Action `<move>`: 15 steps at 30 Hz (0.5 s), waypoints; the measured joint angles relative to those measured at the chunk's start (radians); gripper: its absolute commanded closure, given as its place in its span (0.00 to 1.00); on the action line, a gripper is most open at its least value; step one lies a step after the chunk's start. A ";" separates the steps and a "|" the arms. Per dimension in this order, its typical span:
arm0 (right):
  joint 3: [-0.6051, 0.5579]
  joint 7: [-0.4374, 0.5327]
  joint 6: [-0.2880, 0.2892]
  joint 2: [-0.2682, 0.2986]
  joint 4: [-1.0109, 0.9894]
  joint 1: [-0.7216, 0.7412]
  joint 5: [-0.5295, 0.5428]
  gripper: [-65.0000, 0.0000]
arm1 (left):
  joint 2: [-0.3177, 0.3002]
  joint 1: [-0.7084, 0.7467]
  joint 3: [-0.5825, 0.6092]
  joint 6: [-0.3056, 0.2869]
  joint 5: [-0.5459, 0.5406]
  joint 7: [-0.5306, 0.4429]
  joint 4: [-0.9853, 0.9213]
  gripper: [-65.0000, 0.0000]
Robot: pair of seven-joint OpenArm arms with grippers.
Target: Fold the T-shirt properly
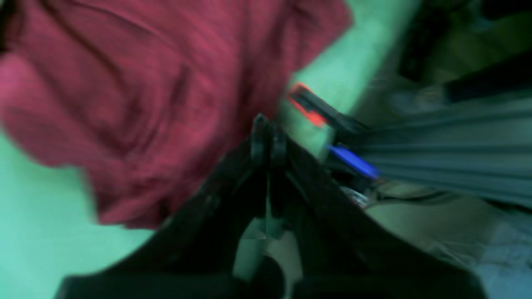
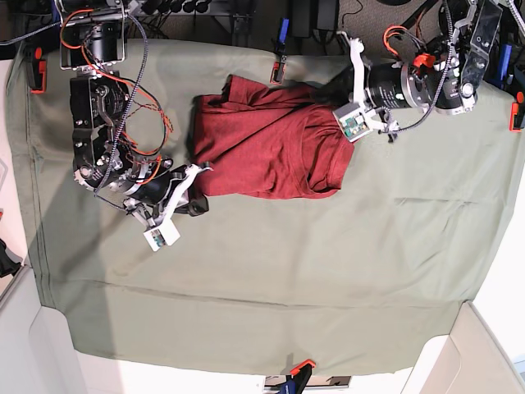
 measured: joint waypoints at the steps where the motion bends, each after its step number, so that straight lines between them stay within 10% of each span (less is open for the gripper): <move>1: 0.000 0.000 0.000 -0.005 0.000 0.000 0.000 1.00 | 0.000 0.000 0.000 0.000 -0.002 -0.002 -0.014 1.00; 15: 0.000 -0.004 0.000 -0.035 0.000 0.000 0.000 1.00 | 0.069 0.002 0.000 0.000 0.001 0.002 -0.143 1.00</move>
